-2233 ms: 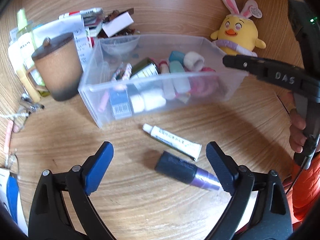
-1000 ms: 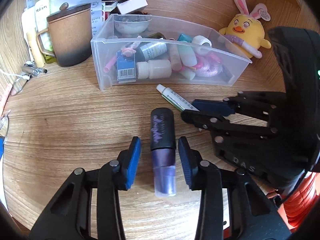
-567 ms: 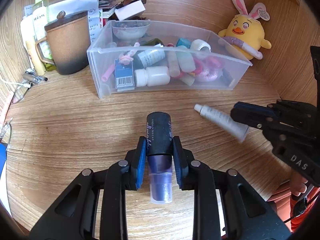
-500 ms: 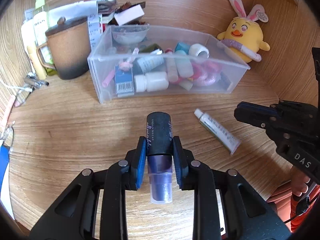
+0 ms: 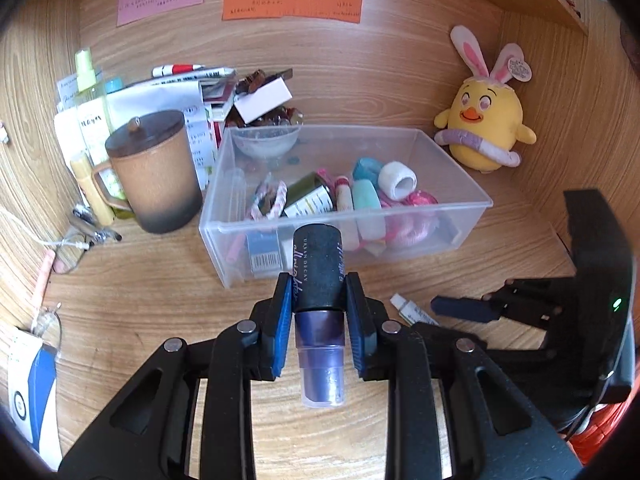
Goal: Organize objects
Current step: 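Carry the mascara and ointment tube into the box and release both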
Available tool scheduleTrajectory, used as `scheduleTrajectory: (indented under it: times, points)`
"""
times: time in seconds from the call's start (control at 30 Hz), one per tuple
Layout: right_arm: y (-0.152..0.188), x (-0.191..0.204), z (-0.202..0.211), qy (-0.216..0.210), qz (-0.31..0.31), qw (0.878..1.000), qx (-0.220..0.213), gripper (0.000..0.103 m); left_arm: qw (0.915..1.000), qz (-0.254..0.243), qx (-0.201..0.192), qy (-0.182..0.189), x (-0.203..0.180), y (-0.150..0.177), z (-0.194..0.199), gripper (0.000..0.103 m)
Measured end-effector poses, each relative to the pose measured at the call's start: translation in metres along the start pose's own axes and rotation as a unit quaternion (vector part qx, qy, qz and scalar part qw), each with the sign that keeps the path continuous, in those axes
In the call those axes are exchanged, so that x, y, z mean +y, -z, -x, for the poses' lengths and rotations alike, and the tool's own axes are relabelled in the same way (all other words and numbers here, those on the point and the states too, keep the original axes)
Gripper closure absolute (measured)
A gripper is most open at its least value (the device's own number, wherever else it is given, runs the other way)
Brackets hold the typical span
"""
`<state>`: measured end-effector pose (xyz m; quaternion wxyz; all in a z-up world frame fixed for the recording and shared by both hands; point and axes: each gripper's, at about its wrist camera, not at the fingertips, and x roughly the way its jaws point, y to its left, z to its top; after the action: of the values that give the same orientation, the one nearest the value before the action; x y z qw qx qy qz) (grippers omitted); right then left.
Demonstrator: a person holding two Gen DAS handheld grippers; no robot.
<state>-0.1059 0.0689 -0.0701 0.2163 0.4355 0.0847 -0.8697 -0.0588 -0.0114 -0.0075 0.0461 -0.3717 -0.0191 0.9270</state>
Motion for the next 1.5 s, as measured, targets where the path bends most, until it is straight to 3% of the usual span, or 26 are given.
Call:
scheduleTrajectory:
  times: [0.07,0.1,0.3,0.57,0.83,1.23,1.5]
  points:
    - [0.000,0.001,-0.006,0.002,0.002,1.000,0.007,0.081,1.0000,0.000,-0.005,0.000,0.002,-0.005,0.000,0.078]
    - [0.000,0.001,-0.009,0.004,0.001,1.000,0.006,0.088,1.0000,0.001,-0.007,0.000,0.003,-0.007,0.000,0.078]
    - [-0.003,-0.004,0.001,-0.001,-0.010,1.000,-0.015,0.088,0.9998,-0.003,-0.019,0.000,0.006,-0.021,-0.001,0.078]
    - [-0.025,-0.028,0.049,-0.010,-0.046,0.995,-0.086,0.088,0.9995,-0.009,-0.029,0.002,0.008,-0.042,-0.006,0.078]
    - [-0.060,-0.058,0.076,0.031,-0.077,0.986,-0.142,0.088,0.9994,-0.021,-0.011,0.025,-0.002,-0.061,-0.029,0.078]
    - [-0.078,-0.087,0.029,0.053,-0.100,0.989,-0.098,0.088,0.9983,-0.038,0.027,0.034,-0.015,-0.075,-0.074,0.078]
    - [-0.080,-0.094,0.012,0.036,-0.101,0.992,-0.068,0.087,0.9971,-0.049,0.041,0.040,-0.020,-0.077,-0.087,0.078]
